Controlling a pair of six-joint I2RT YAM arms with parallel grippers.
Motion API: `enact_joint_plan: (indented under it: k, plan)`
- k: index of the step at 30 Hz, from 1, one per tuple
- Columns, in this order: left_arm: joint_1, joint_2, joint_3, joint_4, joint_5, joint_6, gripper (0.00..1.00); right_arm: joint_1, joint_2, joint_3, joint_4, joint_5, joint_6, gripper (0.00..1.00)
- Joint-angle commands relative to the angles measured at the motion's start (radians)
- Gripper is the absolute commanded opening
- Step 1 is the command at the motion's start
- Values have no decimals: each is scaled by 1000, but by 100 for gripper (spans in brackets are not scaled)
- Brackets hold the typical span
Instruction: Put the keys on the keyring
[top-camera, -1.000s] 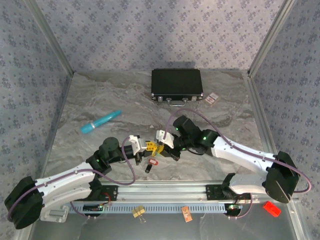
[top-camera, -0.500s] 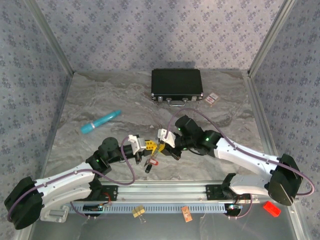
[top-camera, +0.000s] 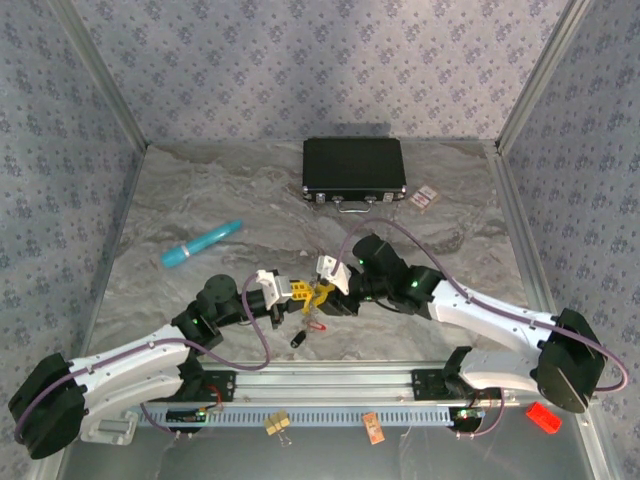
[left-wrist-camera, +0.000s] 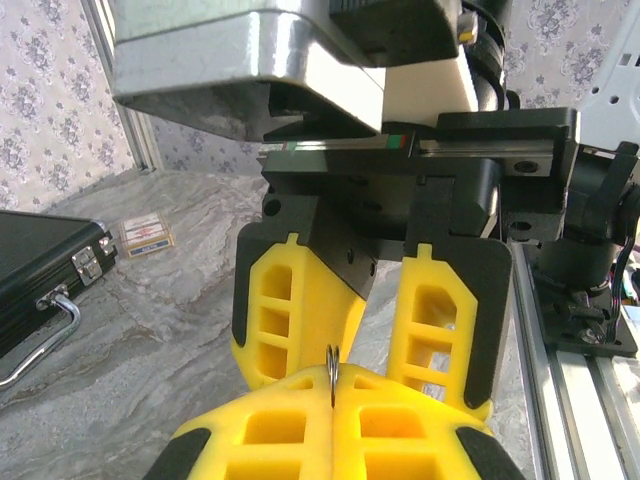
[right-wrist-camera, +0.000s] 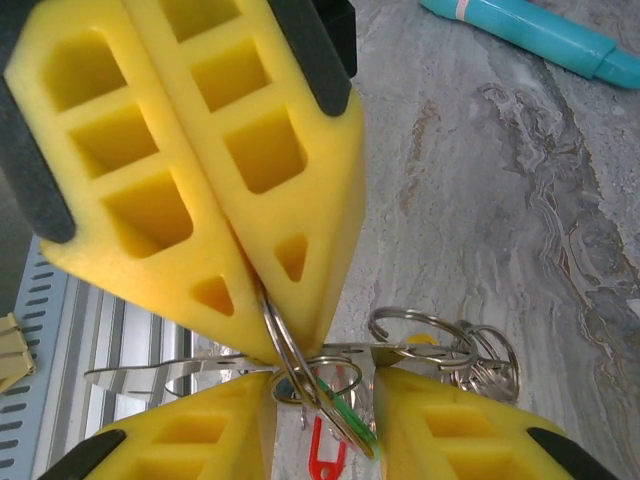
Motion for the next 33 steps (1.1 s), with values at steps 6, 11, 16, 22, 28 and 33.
enact_joint_plan:
  k: [6,11,16,22,28,33]
  plan:
    - [-4,-28,19,58,11,-7,0,-2,-22,-45,88,-19,49,25]
    - [-4,-30,19,48,6,-4,0,-7,-35,-46,87,-26,53,9]
    - [-4,-33,42,-34,-5,24,0,-15,-64,0,-21,13,19,0]
    - [-4,-31,44,-53,-9,44,0,-25,-117,55,-109,49,-21,0]
    - [-4,-22,53,-78,-11,52,0,-25,-123,75,-138,53,-28,0]
    - [-4,-28,49,-90,-51,48,38,-23,-125,85,-149,73,-26,0]
